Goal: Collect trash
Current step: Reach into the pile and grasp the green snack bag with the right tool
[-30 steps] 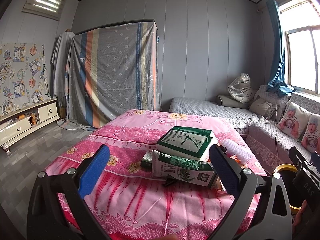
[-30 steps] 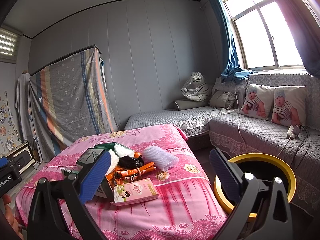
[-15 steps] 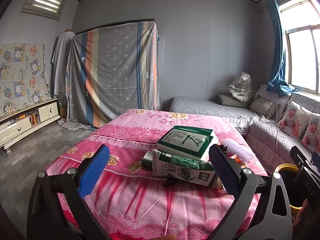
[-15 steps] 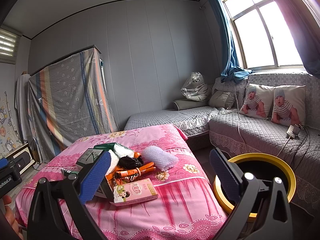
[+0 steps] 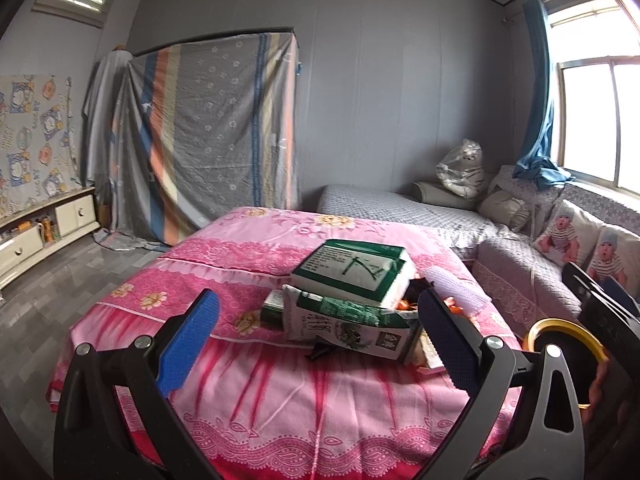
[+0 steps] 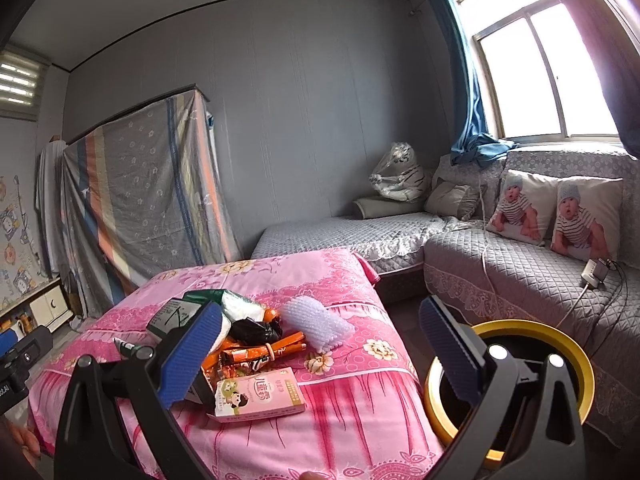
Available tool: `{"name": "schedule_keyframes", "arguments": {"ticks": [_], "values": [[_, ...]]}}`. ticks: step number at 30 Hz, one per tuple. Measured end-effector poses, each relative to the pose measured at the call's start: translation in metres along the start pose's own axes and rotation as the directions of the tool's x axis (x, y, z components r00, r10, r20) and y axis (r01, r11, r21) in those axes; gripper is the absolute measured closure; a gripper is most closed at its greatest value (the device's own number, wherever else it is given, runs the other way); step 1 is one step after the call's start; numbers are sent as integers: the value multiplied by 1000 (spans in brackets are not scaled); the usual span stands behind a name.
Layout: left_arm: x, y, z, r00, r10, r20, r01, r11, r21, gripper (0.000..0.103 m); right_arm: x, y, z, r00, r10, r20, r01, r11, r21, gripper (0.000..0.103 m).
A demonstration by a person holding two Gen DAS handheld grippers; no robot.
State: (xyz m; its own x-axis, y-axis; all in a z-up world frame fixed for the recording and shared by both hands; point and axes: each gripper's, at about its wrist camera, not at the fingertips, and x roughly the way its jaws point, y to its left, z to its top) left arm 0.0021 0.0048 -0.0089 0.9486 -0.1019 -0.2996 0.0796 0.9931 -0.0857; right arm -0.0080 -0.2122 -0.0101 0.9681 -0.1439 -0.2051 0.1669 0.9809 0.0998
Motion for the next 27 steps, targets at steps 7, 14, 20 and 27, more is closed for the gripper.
{"name": "schedule_keyframes", "arguments": {"ticks": [7,14,20,27], "values": [[8,-8,-6,978,-207,-18,207,978,24,8,7,-15,21,989,142,31,-141,989,-45,7],[38,9,-7,952,-290,-97,290,957,-13,8,21,-9,32,919,389,-64,-394,913,-103,7],[46,40,-6,987,-158,-31,160,982,99,8,64,26,-6,733,601,-319,-649,758,-65,7],[65,75,-3,985,-165,-45,166,986,14,8,90,79,-26,619,600,-506,-756,630,-178,7]]}}
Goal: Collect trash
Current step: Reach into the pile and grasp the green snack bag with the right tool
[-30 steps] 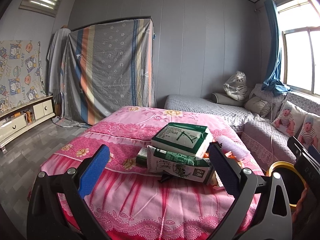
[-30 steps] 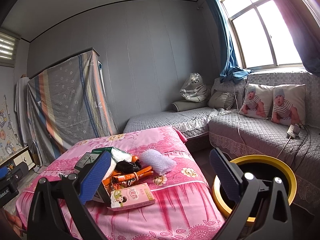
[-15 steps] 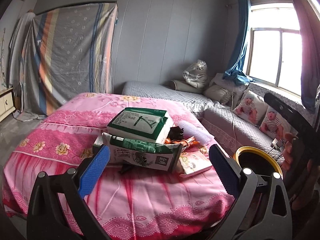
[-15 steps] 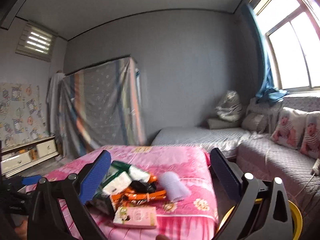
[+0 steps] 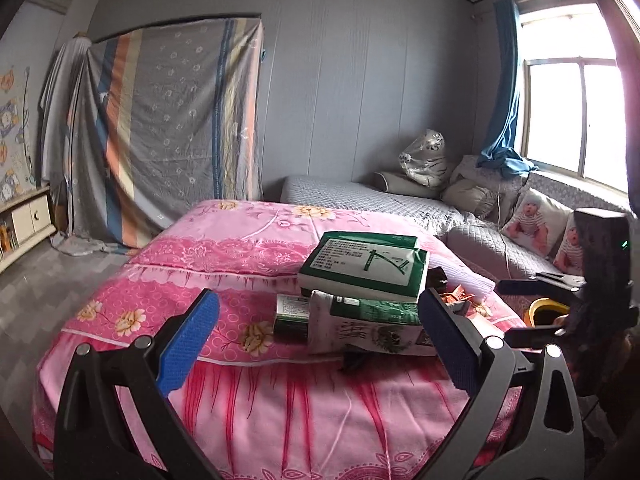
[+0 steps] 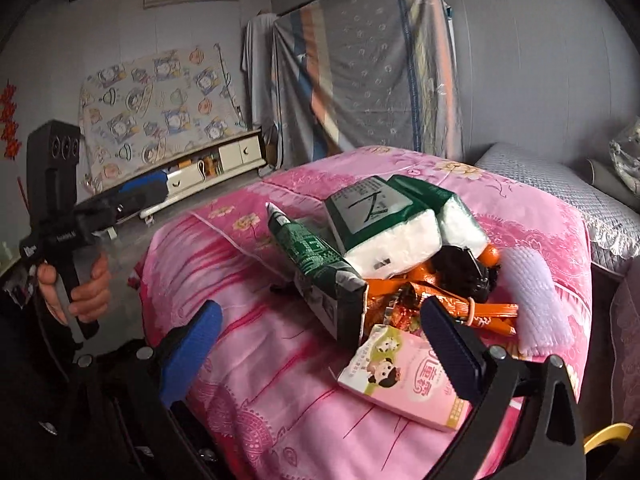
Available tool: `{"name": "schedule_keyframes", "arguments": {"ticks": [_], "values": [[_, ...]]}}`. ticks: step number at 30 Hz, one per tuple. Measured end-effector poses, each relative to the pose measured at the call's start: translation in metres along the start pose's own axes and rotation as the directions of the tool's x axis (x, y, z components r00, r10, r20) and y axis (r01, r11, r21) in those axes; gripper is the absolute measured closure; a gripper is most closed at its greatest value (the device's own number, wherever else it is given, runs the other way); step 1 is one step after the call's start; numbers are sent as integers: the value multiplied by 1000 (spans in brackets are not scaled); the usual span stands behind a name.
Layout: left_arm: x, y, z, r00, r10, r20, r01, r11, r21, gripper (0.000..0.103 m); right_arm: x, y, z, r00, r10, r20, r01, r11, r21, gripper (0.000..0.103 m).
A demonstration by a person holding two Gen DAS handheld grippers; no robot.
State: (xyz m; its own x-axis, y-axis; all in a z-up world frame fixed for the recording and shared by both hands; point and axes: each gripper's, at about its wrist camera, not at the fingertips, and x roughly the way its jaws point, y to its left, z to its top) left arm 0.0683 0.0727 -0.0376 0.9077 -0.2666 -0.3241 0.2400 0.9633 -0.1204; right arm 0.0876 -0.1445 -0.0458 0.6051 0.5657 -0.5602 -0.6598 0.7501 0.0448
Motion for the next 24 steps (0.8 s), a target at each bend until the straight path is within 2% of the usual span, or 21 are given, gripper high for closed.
{"name": "schedule_keyframes", "arguments": {"ticks": [2,5,10,12,15,17,20,24], "values": [[6,6,-3,1000,-10,-22,9,999,-30,8,21,-2,2,998,13,-65,-14,1000,-15,8],[15,11,-7,999,-22,-44,21,999,-40,8,43,-12,5,993,14,-114,-17,1000,-23,19],[19,16,-8,999,-2,-40,1,999,-37,8,63,-18,14,988,20,-154,-24,999,-30,34],[20,19,-9,999,2,-45,-4,999,-44,8,74,-21,15,982,23,-189,-31,999,-39,44],[22,21,-10,999,11,-52,-14,999,-44,8,88,-22,15,971,31,-237,-41,998,-38,50],[21,22,-11,999,20,-48,-22,999,-41,8,95,-20,13,966,10,-259,-27,998,-60,50],[21,22,-10,998,37,-47,-39,999,-32,8,105,-14,11,958,-7,-287,-16,997,-78,66],[18,19,-9,998,50,-44,-52,998,-24,8,101,-4,11,961,8,-278,-32,996,-85,74]]}}
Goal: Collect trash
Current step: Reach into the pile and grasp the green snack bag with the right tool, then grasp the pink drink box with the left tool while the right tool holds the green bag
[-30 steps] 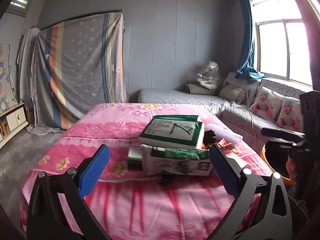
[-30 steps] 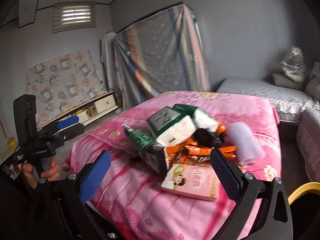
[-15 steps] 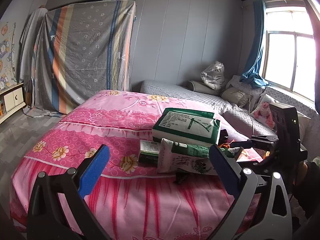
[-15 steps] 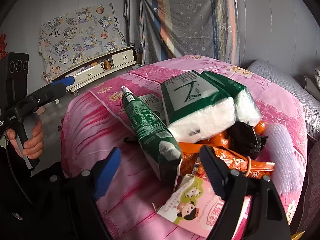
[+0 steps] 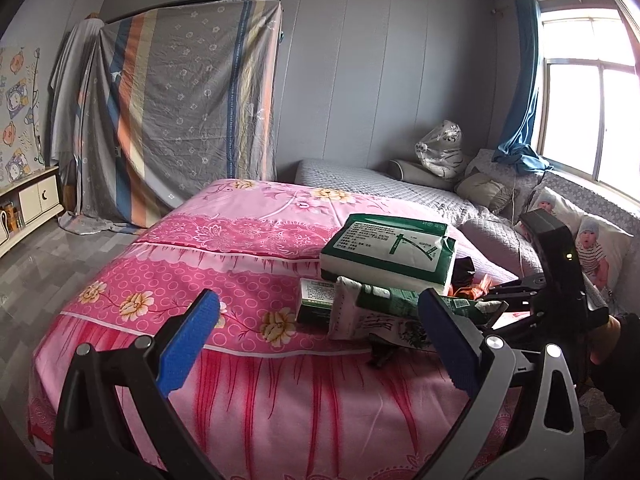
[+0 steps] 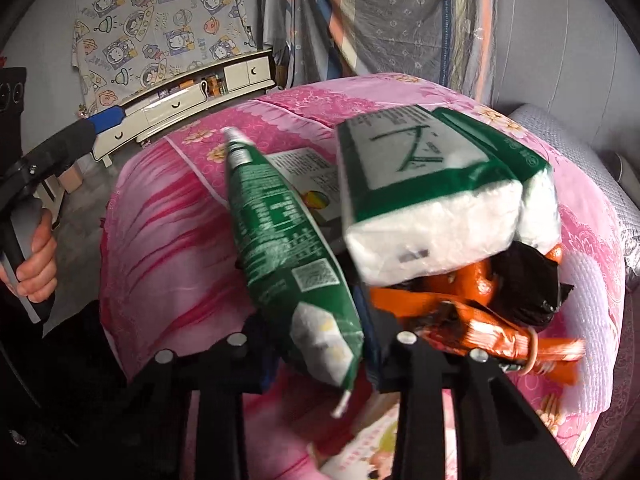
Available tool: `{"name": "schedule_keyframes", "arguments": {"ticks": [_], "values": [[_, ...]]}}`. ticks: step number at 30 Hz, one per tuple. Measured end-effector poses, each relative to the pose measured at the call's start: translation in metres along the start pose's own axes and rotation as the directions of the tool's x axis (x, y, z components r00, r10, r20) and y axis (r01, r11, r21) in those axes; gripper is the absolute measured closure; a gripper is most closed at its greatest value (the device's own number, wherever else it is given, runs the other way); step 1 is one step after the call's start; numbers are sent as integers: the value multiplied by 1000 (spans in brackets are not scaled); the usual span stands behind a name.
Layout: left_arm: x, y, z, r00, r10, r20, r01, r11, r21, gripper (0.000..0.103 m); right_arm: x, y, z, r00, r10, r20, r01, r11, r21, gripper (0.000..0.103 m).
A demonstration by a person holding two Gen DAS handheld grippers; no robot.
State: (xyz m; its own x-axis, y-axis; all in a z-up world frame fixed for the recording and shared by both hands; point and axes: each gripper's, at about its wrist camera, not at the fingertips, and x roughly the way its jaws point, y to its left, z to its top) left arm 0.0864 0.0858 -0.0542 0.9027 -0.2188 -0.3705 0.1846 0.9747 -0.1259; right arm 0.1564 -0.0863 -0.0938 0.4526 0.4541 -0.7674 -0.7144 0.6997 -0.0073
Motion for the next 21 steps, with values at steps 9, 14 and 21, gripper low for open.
{"name": "schedule_keyframes", "arguments": {"ticks": [9,14,21], "values": [[-5,-8,3,1000,-5,-1,5,999,40,8,-42,-14,-3,978,180,102,-193,972,132,79],[0,-23,2,989,-141,-48,145,986,86,8,-112,-45,-11,945,148,292,-223,944,243,79],[26,-65,-3,924,-338,-178,367,916,161,8,-181,-78,-53,914,-33,405,-137,914,383,79]]}}
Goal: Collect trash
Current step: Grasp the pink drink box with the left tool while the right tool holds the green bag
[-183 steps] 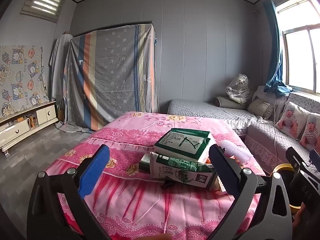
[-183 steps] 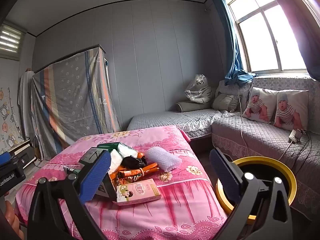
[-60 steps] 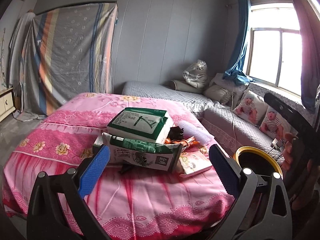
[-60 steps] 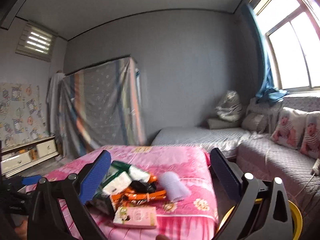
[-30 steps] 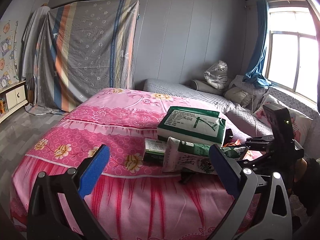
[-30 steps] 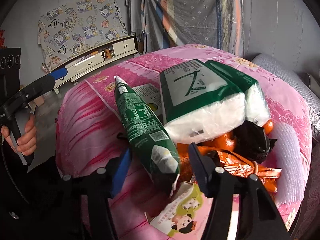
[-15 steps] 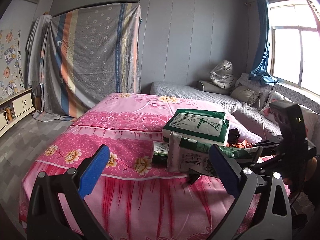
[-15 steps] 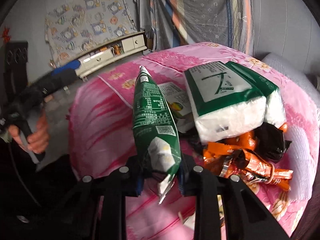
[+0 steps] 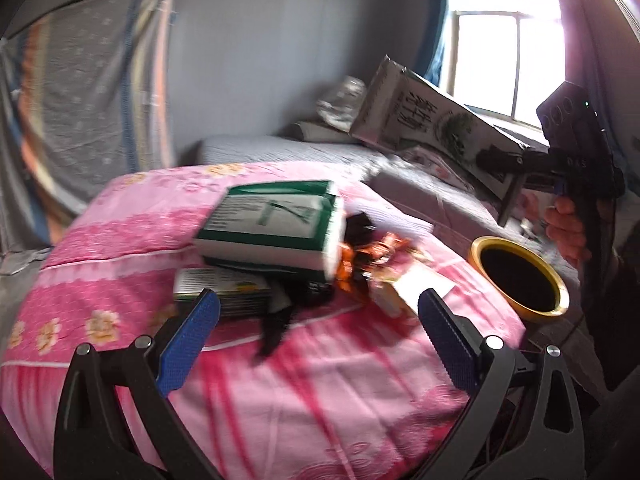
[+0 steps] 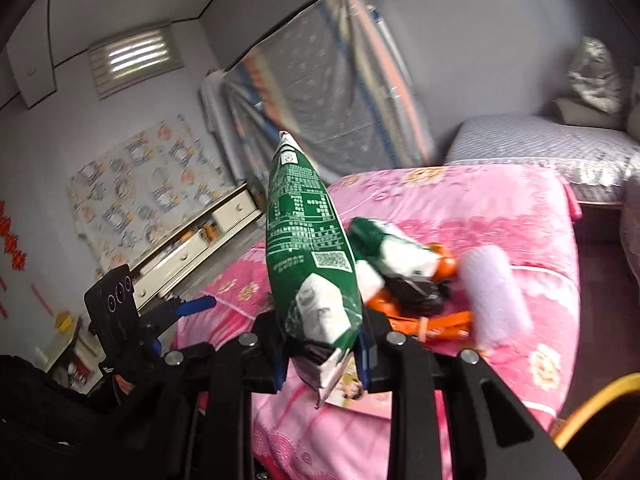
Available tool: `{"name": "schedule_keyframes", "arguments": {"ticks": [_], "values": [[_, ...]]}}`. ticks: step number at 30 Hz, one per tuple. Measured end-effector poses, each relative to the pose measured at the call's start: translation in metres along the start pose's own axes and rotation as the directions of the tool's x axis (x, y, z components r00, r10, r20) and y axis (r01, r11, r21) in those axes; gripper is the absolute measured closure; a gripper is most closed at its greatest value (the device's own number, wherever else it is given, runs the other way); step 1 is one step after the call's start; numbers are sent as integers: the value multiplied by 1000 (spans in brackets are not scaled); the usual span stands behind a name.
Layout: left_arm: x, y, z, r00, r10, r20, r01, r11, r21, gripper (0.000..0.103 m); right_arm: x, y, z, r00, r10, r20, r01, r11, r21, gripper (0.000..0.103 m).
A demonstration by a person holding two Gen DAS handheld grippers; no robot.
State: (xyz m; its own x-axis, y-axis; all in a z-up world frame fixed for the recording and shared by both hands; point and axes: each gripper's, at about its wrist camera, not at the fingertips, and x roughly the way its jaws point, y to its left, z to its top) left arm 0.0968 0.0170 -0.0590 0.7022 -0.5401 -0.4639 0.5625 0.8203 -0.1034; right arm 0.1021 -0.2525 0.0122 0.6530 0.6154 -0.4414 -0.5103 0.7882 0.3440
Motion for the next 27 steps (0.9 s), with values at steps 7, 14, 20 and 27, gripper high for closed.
{"name": "schedule_keyframes", "arguments": {"ticks": [7,14,20,27], "values": [[48,-40,3,982,-147,-119,162,979,126,8,-41,-19,-16,998,-32,62,27,996,88,79],[87,-82,12,937,-261,-230,324,896,304,8,-55,-29,-26,995,-45,89,33,990,134,79],[129,-97,24,871,-313,-378,447,825,346,8,-64,-32,-36,993,-47,106,31,988,149,79],[157,-104,27,812,-346,-470,523,789,323,8,-77,-38,-48,991,-57,124,34,982,183,79]]}}
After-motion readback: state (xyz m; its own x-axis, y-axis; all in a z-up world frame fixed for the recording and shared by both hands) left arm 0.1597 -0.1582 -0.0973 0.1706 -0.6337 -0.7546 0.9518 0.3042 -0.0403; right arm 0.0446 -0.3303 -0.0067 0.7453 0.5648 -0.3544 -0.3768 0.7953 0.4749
